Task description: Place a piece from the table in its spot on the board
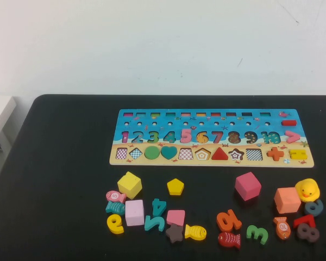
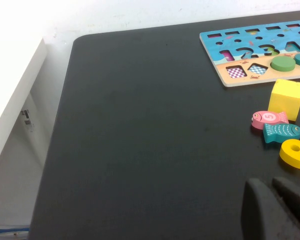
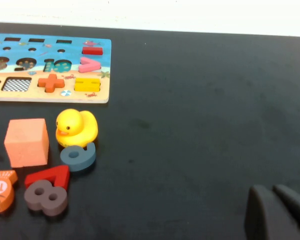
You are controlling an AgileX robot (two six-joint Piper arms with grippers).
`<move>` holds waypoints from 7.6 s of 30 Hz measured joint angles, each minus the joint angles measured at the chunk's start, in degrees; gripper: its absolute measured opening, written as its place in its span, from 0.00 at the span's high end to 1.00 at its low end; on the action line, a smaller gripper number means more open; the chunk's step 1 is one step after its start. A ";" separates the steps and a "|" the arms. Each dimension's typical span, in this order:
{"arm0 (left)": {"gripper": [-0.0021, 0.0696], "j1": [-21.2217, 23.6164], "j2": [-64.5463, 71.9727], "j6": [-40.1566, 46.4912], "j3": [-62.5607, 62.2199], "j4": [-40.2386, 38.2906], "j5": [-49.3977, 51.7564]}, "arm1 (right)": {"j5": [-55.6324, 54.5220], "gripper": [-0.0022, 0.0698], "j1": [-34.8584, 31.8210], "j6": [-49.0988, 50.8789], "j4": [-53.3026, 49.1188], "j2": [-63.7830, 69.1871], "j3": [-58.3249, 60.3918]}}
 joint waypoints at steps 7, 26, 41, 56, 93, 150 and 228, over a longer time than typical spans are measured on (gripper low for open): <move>0.97 0.00 0.00 0.00 0.00 0.00 0.00 | 0.00 0.94 0.00 0.00 0.00 0.00 0.00; 0.97 0.00 0.00 0.00 0.00 0.16 0.00 | 0.00 0.94 0.00 0.00 0.00 0.00 0.00; 0.97 0.00 0.00 0.12 0.11 0.87 -11.55 | 0.00 0.94 0.00 0.00 0.00 0.00 0.00; 0.97 0.00 0.00 1.02 0.11 0.87 -7.05 | 0.00 0.94 0.00 0.00 0.00 0.00 0.00; 0.97 0.00 0.00 1.25 0.00 0.87 -0.30 | 0.00 0.94 0.00 0.00 0.00 0.00 0.00; 0.97 0.00 0.00 -2.54 0.12 0.65 -19.95 | 0.00 0.94 0.00 0.00 -0.10 0.00 0.00; 0.97 0.00 0.00 -3.03 0.12 1.02 -30.57 | 0.00 0.94 0.00 0.00 -0.10 0.00 0.00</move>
